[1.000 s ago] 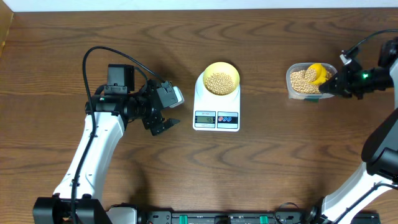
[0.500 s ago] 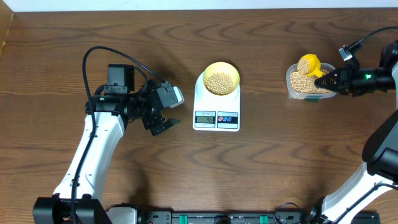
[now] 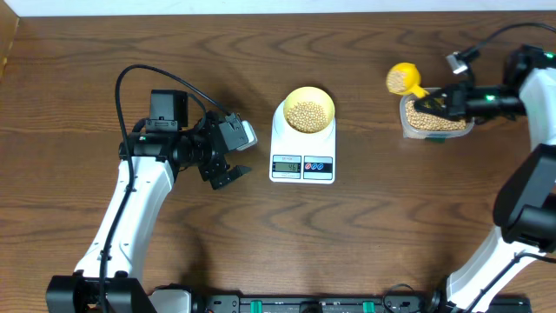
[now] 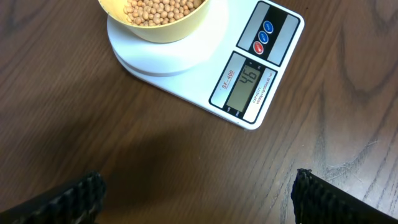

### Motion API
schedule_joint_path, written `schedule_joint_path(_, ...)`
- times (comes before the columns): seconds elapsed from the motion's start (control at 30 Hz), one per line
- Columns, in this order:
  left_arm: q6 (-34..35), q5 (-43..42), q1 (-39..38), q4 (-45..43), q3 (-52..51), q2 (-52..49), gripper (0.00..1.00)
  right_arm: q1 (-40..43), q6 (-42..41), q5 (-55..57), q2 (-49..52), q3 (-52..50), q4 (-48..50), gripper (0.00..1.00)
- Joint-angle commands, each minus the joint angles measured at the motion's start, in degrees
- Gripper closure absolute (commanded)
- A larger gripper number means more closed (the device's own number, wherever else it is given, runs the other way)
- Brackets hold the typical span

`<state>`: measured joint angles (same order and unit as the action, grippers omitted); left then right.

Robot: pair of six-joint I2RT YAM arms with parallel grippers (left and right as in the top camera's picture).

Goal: Scoop item into bowl and weigh 50g on scale

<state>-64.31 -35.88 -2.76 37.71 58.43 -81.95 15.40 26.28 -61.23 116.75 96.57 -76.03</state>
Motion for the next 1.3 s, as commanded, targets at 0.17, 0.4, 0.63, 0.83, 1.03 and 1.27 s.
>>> schedule_joint_path(0.17, 0.5, -0.9, 0.2, 0.2, 0.2, 0.7, 0.02, -10.4, -10.1, -2.6, -0.9, 1.0, 7.7, 0.99)
schedule_joint_path(0.4, 0.5, -0.9, 0.2, 0.2, 0.2, 0.7, 0.02, -18.2, -15.6, -1.1, -0.9, 1.0, 14.1, 0.99)
schedule_joint_path(0.63, 0.5, -0.9, 0.2, 0.2, 0.2, 0.7, 0.02, -24.4, -19.8, 5.1, -0.9, 1.0, 17.6, 0.99)
schedule_joint_path(0.83, 0.5, -0.9, 0.2, 0.2, 0.2, 0.7, 0.03, -28.2, -20.3, 11.8, -0.9, 1.7, 17.5, 0.99)
schedule_joint_path(1.03, 0.5, -0.9, 0.2, 0.2, 0.2, 0.7, 0.02, -30.9, -20.2, 20.0, -0.9, 5.1, 16.8, 0.99)
schedule_joint_path(1.27, 0.5, -0.9, 0.2, 0.2, 0.2, 0.7, 0.02, -33.5, -17.4, 29.8, -0.9, 9.6, 12.5, 0.99)
